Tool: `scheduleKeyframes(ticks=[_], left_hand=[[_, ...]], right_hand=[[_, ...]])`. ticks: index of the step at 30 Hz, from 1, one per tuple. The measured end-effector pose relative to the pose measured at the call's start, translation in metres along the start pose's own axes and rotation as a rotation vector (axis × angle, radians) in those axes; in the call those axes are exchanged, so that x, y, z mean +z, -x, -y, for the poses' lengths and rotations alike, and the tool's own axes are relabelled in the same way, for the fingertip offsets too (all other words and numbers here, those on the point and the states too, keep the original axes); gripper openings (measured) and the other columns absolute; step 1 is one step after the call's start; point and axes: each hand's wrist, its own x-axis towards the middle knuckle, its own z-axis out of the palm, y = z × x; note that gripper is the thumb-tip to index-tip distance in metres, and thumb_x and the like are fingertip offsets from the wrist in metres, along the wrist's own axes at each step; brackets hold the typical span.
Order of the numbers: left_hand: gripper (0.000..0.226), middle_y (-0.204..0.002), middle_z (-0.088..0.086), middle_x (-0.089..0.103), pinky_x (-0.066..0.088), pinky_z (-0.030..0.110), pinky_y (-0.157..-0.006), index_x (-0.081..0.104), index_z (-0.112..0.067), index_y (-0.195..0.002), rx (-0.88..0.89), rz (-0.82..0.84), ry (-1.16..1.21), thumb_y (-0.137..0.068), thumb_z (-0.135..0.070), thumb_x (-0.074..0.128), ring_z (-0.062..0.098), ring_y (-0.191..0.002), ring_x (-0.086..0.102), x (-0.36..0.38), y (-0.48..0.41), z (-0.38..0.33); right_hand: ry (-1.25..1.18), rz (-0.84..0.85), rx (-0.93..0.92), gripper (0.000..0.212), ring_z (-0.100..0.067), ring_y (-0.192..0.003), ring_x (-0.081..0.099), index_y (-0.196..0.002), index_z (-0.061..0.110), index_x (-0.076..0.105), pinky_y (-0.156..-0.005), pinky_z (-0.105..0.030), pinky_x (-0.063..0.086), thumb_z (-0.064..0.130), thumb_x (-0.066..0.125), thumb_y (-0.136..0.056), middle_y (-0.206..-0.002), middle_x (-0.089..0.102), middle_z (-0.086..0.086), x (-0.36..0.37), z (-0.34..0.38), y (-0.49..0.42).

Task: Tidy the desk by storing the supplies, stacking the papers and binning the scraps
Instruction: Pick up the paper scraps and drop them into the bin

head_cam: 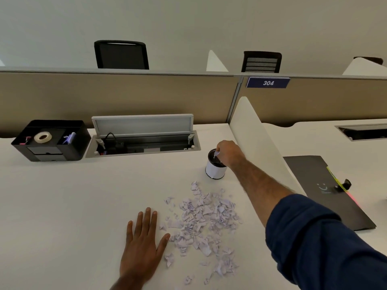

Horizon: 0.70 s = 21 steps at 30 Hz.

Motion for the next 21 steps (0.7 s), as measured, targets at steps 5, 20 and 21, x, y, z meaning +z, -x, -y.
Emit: scheduleKeyframes(ticks=[5,20,21], left_hand=[[0.081,-0.174,0.001,0.004,0.006,0.049,-0.126,0.009,-0.02,-0.165,0.0,0.004,-0.004,-0.101,-0.071,0.011,0.024,-0.16,0.008,0.0,0.0,0.0],[0.078,-0.174,0.001,0.004,0.006,0.049,-0.126,0.01,-0.021,-0.165,-0.007,0.023,0.004,-0.103,-0.067,0.011,0.023,-0.16,0.008,-0.003,0.001,-0.001],[0.077,-0.174,0.001,0.004,0.006,0.049,-0.126,0.009,-0.021,-0.165,-0.007,0.034,0.011,-0.103,-0.066,0.011,0.023,-0.16,0.008,-0.004,0.001,-0.002]], right_hand=[[-0.013,-0.018,-0.013,0.018,-0.032,-0.098,0.065,-0.103,0.009,0.071,-0.08,-0.034,0.056,0.02,0.063,-0.091,-0.107,0.07,-0.012,0.0,-0.006,0.0],[0.119,-0.058,0.017,0.021,-0.033,-0.093,0.064,-0.103,0.007,0.065,-0.073,-0.034,0.053,0.003,0.052,-0.088,-0.105,0.066,-0.014,-0.015,-0.002,0.008],[0.12,-0.095,0.019,0.016,-0.032,-0.092,0.064,-0.101,0.008,0.064,-0.072,-0.034,0.052,0.007,0.053,-0.09,-0.103,0.066,-0.013,-0.017,-0.001,0.013]])
